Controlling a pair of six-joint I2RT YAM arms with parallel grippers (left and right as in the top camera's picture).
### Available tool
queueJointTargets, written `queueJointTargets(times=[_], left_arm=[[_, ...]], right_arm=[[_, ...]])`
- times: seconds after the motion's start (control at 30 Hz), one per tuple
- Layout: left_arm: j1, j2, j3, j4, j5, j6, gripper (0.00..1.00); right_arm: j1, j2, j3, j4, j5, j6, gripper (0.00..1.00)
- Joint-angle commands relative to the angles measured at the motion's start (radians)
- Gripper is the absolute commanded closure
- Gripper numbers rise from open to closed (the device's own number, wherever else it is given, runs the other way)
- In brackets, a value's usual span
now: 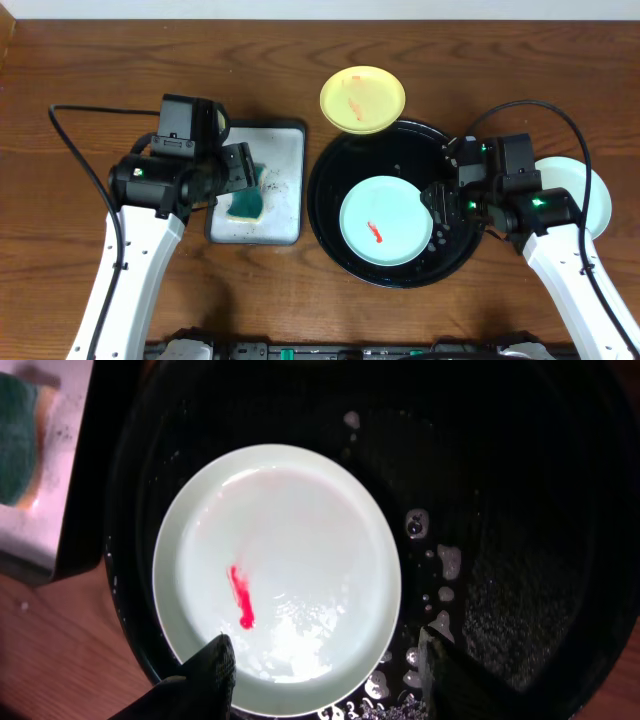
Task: Clean dirty plates on tray and stack at the side
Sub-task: 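Move the right gripper to the rim of the left pale green plate, then grasp the sponge again in the soapy tray with the left gripper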
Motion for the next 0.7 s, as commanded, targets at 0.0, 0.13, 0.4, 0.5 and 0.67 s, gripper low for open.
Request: queueJointTargets(times=[0.0,0.13,0.4,0.5,0.67], left_arm=[[-0.005,0.037,-0.091,0.009,-0.090,-0.009,0.35],[-0.005,0.119,-0.225,0.121,-0.085,-0.008,0.35],[-0.005,0.351,-0.273,0.327,-0.084,0.042,0.55],[-0.005,0.437,-0.273,0.385,-0.035,0.042,0.65],[-0.005,0.537,-0.273,0.430,-0.003,0.043,0.81]], right_arm=[[-0.014,-0.004,0.008,-0.001,-0.019,-0.023,0.43],[-0.014,-0.004,0.008,-0.002,-0.018,-0.023,0.43],[-0.014,-0.004,0.008,-0.004,-0.019,-0.023,0.42],[-0.014,-0.004,0.008,-0.013,-0.019,-0.023,0.42],[-0.014,-0.004,0.008,-0.018,-0.018,-0.023,0.44]])
